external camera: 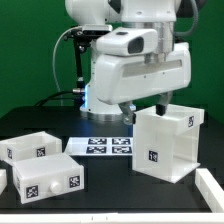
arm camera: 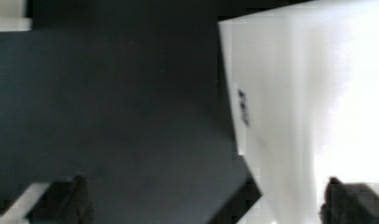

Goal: Assemble drawer

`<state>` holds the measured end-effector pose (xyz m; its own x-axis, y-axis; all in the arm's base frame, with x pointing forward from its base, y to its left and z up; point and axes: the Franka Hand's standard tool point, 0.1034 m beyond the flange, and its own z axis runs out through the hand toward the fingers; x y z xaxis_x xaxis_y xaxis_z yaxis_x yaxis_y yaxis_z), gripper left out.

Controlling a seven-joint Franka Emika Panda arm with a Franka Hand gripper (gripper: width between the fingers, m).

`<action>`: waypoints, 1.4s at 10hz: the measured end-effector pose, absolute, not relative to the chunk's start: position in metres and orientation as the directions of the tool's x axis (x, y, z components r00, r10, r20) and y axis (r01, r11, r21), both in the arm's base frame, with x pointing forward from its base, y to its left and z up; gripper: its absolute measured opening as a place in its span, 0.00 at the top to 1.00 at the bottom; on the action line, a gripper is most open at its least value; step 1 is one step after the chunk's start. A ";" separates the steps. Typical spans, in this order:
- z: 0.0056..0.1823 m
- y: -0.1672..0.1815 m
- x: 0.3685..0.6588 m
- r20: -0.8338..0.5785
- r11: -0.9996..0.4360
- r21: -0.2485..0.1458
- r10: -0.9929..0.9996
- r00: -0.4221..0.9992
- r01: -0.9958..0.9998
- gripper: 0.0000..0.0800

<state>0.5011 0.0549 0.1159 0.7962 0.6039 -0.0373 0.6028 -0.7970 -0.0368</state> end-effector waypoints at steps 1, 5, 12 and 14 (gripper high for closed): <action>0.114 0.062 0.500 -0.040 -0.798 -0.039 0.603 0.797 0.602 0.19; 0.103 0.065 0.499 -0.028 -0.801 -0.031 0.599 0.800 0.599 0.19; 0.102 0.065 0.499 -0.029 -0.800 -0.032 0.599 0.800 0.599 0.96; 0.102 0.064 0.499 -0.028 -0.802 -0.031 0.598 0.801 0.597 0.96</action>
Offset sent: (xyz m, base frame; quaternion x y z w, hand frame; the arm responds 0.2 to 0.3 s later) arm -0.0015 0.0004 -0.0182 -0.0225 0.0204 -0.0079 0.9995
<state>0.4991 0.0641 0.1024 0.8012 0.5977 -0.0285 0.5969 -0.8017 -0.0313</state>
